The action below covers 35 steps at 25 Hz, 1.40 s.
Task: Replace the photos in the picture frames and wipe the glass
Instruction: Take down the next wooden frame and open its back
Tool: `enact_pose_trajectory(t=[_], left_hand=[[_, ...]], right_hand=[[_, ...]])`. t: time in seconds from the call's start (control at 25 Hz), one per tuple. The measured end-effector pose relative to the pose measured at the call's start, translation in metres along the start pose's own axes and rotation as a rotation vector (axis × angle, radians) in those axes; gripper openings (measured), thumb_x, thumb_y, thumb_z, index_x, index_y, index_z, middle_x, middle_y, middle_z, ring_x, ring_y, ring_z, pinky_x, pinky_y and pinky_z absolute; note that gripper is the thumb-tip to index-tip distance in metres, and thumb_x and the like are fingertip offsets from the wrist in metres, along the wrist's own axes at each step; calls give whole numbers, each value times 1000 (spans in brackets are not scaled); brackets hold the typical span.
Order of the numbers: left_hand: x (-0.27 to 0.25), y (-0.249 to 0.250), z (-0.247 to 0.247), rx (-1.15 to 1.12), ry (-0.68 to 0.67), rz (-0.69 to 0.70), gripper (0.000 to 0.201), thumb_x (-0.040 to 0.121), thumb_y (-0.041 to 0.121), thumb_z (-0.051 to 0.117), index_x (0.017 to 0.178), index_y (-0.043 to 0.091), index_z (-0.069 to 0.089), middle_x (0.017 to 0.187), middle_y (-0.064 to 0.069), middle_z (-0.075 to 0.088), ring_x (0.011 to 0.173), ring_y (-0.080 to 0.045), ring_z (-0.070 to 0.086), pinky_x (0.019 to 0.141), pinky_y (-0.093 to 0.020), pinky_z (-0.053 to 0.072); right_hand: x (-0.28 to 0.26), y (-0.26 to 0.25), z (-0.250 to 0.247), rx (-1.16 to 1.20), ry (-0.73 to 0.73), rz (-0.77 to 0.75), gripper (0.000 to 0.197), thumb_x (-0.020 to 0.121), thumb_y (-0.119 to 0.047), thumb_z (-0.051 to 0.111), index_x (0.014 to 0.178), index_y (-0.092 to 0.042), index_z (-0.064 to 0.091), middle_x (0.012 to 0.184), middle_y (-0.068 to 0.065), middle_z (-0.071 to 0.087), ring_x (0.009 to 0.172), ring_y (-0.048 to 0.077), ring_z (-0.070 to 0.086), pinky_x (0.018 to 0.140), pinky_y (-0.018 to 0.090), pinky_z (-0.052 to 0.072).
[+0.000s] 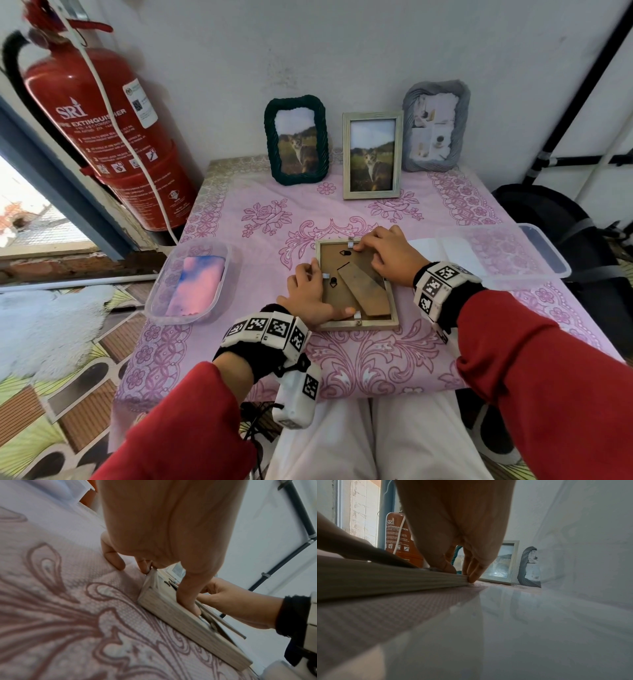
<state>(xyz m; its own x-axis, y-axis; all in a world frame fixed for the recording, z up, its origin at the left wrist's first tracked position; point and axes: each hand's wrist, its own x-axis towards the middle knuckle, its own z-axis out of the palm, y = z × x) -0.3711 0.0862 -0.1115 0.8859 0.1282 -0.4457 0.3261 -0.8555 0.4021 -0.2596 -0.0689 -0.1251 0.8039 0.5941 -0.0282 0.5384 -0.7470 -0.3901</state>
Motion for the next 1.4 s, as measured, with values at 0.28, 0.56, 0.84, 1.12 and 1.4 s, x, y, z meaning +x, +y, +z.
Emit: enact_pose_trajectory(t=[0.28, 0.56, 0.84, 1.12, 1.4], left_hand=[[8, -6, 1, -171, 30, -15, 93, 85, 46, 59, 149, 20, -3, 147, -2, 9, 138, -25, 9, 115, -47, 17], [21, -20, 1, -407, 114, 21, 76, 80, 23, 70, 143, 12, 28, 135, -11, 25, 130, -28, 37, 112, -39, 32], [9, -32, -1, -444, 237, 52, 43, 77, 16, 72, 117, 5, 62, 111, -14, 57, 96, -23, 59, 93, -32, 49], [-3, -20, 2, -795, 336, 173, 25, 84, -1, 59, 108, 2, 55, 104, -15, 63, 93, -30, 63, 85, -38, 55], [-13, -3, -13, -1049, 399, 271, 50, 85, -7, 59, 131, 5, 45, 113, -12, 58, 80, -16, 60, 65, -16, 55]], right_hand=[[1, 8, 5, 20, -18, -12, 41, 92, -5, 36, 126, -18, 55, 133, 6, 47, 114, 26, 35, 98, 29, 26], [-12, 5, 4, 3, -155, 21, 60, 91, -49, 47, 144, -24, 33, 156, 5, 15, 137, 26, 13, 114, 35, 13], [-25, 1, 8, 47, -161, 3, 60, 93, -42, 48, 146, -19, 28, 158, 9, 7, 146, 23, 4, 119, 33, 5], [-35, -3, 4, 165, -46, 37, 59, 89, -38, 58, 141, -17, 39, 149, 11, 33, 138, 24, 29, 112, 28, 19], [-47, -20, -9, 366, 259, 9, 47, 80, -22, 72, 124, -13, 57, 123, 6, 57, 112, 18, 51, 89, 19, 37]])
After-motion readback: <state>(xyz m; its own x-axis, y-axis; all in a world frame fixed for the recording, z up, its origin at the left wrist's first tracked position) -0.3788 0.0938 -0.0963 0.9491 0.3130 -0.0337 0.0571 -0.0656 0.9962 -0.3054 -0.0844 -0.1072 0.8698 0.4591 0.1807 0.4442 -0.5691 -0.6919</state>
